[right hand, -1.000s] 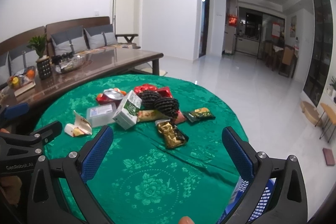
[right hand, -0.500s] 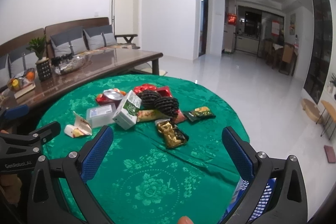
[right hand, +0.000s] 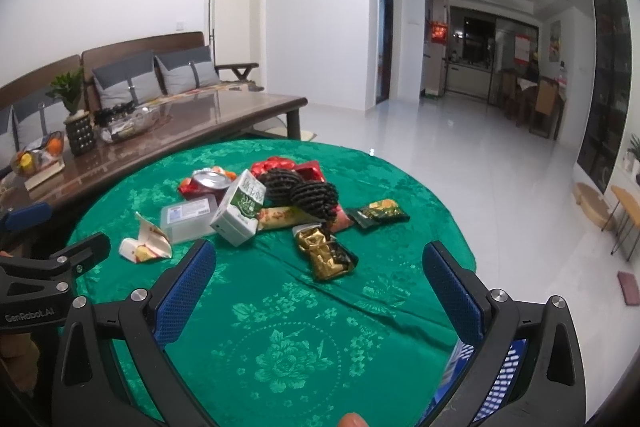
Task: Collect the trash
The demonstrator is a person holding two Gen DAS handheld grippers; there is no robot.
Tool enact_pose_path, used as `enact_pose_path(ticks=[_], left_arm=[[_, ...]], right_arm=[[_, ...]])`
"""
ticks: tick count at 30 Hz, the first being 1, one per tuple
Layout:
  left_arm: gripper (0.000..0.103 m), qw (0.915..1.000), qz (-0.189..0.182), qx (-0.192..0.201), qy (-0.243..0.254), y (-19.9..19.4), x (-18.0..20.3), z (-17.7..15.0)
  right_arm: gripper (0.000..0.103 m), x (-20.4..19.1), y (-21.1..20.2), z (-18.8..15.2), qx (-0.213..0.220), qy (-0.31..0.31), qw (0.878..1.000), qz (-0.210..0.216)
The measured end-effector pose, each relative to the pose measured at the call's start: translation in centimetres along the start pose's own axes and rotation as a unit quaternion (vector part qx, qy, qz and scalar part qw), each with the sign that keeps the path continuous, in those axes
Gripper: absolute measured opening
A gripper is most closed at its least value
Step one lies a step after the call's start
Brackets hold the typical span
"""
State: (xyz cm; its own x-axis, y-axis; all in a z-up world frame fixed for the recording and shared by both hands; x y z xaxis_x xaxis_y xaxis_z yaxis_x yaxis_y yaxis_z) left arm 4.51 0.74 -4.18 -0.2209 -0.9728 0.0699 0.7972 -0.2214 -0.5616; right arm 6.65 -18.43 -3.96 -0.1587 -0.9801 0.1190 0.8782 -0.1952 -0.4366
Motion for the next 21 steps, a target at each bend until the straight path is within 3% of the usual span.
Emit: enact_pose_path(ticks=[21], left_arm=[[0.103,1.0000,0.000,-0.002,-0.001,0.03,-0.12,0.14]], right_arm=[[0.103,0.04,-0.08,-0.08,0.001,-0.002,1.000,-0.003]])
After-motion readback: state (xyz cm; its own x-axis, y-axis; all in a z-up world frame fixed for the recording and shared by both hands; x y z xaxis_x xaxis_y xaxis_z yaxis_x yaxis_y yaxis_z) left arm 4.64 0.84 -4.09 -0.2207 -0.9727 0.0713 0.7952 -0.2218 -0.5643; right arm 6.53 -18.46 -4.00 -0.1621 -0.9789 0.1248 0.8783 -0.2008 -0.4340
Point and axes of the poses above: each gripper's, at about its wrist camera, not at the fingertips, and y roughly the way its jaws point, x to its right, z to its top, the point moved 6 cm from there along y, roughly the way its jaws point, and after that the axes turned 14 degrees about -z, right-handed, at the moved point
